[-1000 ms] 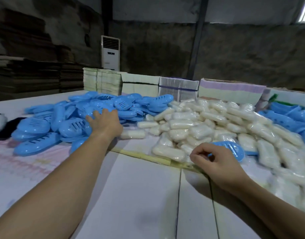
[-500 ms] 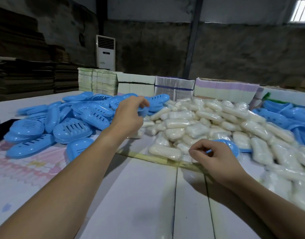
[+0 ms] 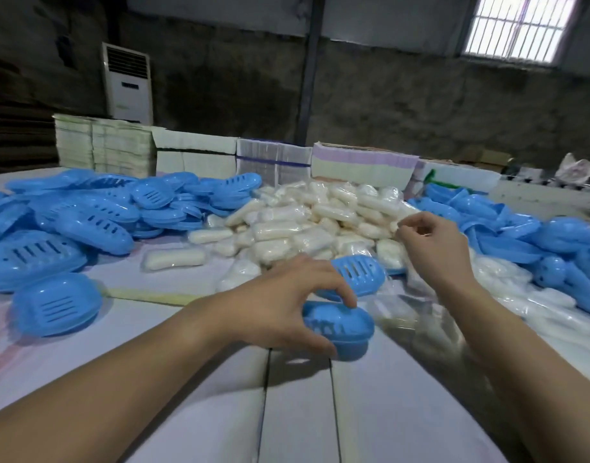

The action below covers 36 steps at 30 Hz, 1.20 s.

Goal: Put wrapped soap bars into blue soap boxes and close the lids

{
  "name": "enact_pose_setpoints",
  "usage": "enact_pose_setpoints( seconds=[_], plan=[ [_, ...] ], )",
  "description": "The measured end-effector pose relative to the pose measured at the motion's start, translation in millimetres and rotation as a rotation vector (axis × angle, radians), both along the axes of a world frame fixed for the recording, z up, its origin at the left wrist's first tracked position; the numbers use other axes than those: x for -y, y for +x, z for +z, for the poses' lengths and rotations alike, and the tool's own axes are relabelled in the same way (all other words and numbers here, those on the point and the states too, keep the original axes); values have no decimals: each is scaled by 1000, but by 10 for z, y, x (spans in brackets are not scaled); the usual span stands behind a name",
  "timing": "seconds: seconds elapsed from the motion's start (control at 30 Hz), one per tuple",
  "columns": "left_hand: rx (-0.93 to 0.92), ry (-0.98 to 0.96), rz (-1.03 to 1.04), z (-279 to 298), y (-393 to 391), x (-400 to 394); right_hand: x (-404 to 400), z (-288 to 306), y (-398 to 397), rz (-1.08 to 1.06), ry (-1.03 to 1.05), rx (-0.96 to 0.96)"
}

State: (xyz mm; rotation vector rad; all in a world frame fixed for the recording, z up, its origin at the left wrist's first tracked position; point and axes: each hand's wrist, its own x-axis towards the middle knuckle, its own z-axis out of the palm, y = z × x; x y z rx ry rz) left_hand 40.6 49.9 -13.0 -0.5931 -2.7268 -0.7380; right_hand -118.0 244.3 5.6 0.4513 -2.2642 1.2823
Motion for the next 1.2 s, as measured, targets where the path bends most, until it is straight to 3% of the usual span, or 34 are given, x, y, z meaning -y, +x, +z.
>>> enact_pose_setpoints(
  seconds=[0.1, 0.17, 0.37, 0.57, 0.73, 0.93, 1.07, 1.2],
  plan=[
    [95, -109, 83, 24, 9, 132, -218, -24, -210, -226, 539, 240],
    [168, -141, 114, 36, -10, 209, -299, -23, -273, -286, 749, 299],
    [160, -93, 146, -58, -95, 235, -240, -98, -300, -308, 855, 266],
    [160, -16, 170, -126, -143, 176, -326, -143, -329, -222, 788, 257],
    [151, 9, 173, -122, -129, 162, -262, -235, -275, 4, 604, 228],
    [131, 36, 180, -143, -122, 158, -239, -267, -272, -53, 734, 171],
    [141, 47, 193, -146, -120, 152, -263, -163, -199, -23, 451, 85],
    [156, 59, 212, -154, -121, 154, -252, 24, 29, 317, 216, 33]
  ],
)
